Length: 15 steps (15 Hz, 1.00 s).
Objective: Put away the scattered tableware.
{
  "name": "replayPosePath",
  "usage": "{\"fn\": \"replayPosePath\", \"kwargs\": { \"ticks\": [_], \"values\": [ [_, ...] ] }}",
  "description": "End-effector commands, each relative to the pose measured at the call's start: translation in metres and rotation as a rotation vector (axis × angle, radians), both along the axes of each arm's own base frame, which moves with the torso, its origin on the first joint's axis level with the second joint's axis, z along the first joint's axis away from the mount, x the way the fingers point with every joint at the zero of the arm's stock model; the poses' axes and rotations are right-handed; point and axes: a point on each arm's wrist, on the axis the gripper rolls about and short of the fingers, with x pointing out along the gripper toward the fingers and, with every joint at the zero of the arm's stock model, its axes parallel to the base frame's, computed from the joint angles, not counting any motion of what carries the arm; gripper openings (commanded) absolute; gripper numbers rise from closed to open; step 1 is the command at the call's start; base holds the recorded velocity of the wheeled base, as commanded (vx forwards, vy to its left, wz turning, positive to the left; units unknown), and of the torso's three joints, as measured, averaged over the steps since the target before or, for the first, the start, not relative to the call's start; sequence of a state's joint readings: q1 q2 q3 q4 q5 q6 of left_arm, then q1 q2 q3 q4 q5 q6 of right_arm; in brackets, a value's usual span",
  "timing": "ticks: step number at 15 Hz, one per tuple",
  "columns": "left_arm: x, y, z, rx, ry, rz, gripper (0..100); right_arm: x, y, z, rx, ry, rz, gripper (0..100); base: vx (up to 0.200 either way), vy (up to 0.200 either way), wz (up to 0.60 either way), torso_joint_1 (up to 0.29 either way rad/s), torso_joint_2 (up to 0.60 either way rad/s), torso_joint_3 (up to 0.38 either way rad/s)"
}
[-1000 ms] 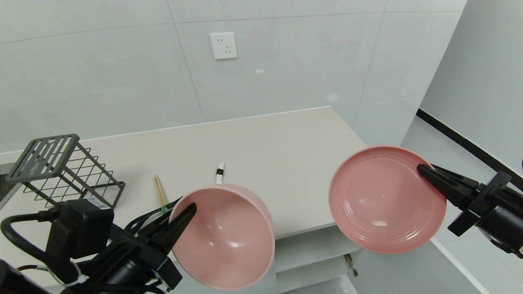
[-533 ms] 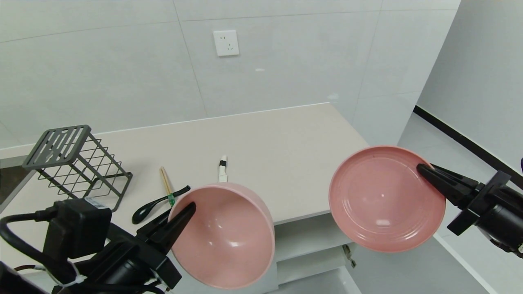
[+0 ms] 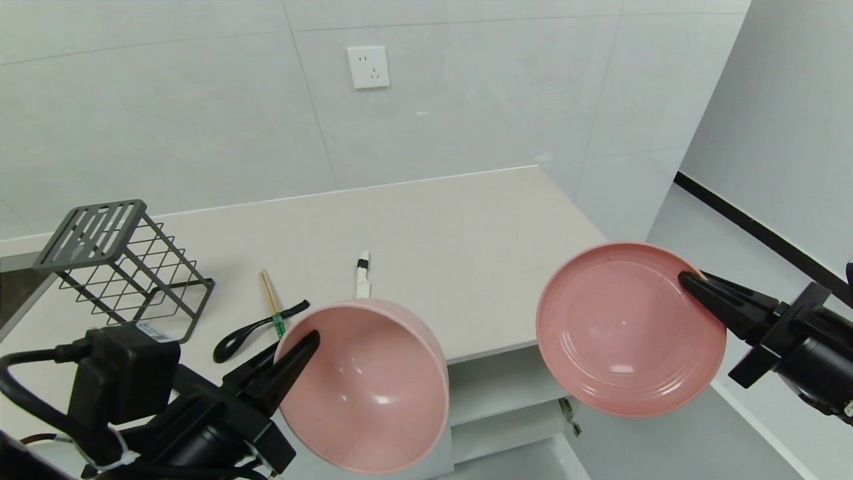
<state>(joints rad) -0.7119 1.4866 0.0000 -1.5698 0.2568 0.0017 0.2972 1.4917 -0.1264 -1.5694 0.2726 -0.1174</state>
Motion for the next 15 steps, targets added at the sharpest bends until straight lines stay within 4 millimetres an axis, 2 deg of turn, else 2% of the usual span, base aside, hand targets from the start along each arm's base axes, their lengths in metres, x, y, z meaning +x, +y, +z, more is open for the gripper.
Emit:
{"fn": "replayPosePath", "kwargs": {
  "ticks": [1,6,15],
  "values": [
    [0.0,0.0004,0.0004,-0.002,-0.002,0.001,0,0.0002,0.0002,-0.0004,-0.001,0.001,0.001,0,0.0,0.0,0.0,-0.173,0.35,0.168],
    [-0.0007,0.0009,0.0014,-0.006,-0.007,0.001,0,0.0004,0.0002,-0.0022,-0.004,0.01,0.001,0,0.0,0.0,0.0,-0.197,0.4,0.194],
    [-0.0008,0.0011,0.0017,-0.007,-0.008,0.001,0,0.0,0.0007,-0.0038,-0.007,0.016,0.004,0,0.0,0.0,0.0,-0.277,0.54,0.264]
  ]
}}
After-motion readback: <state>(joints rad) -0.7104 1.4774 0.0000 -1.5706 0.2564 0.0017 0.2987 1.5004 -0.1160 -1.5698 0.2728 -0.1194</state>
